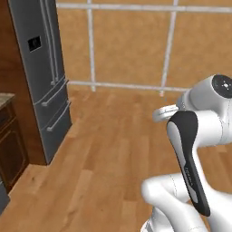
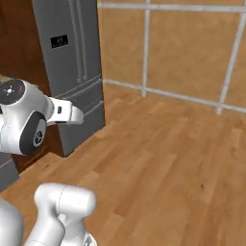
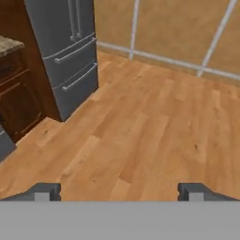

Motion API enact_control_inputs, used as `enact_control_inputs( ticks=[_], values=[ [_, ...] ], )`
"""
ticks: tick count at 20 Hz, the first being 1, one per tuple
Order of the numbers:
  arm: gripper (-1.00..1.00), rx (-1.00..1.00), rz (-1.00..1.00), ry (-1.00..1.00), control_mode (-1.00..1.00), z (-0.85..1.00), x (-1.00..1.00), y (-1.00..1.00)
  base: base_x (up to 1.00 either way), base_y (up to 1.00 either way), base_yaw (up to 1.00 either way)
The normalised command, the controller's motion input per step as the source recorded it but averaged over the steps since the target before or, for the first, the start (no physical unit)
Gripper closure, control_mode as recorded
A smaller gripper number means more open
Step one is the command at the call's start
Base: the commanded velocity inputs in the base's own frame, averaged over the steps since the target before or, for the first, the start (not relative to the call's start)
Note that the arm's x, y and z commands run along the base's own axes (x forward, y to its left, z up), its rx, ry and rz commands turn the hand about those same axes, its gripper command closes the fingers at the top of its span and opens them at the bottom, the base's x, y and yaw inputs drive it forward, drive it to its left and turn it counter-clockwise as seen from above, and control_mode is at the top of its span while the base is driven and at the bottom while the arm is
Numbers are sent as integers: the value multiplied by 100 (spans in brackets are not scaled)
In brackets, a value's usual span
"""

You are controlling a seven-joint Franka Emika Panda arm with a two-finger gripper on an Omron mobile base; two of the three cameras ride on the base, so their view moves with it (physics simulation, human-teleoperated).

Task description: Navigate to the coffee machine.

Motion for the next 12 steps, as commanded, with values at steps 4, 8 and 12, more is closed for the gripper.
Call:
enact_control_inputs(
  ticks=[4,8,12],
  values=[
    [-100,0,0,0,100,0,0,0,0,0,-100],
    [-100,0,0,0,100,0,0,0,0,0,-100],
    [-100,0,0,0,100,0,0,0,23,12,-84]
  ],
)
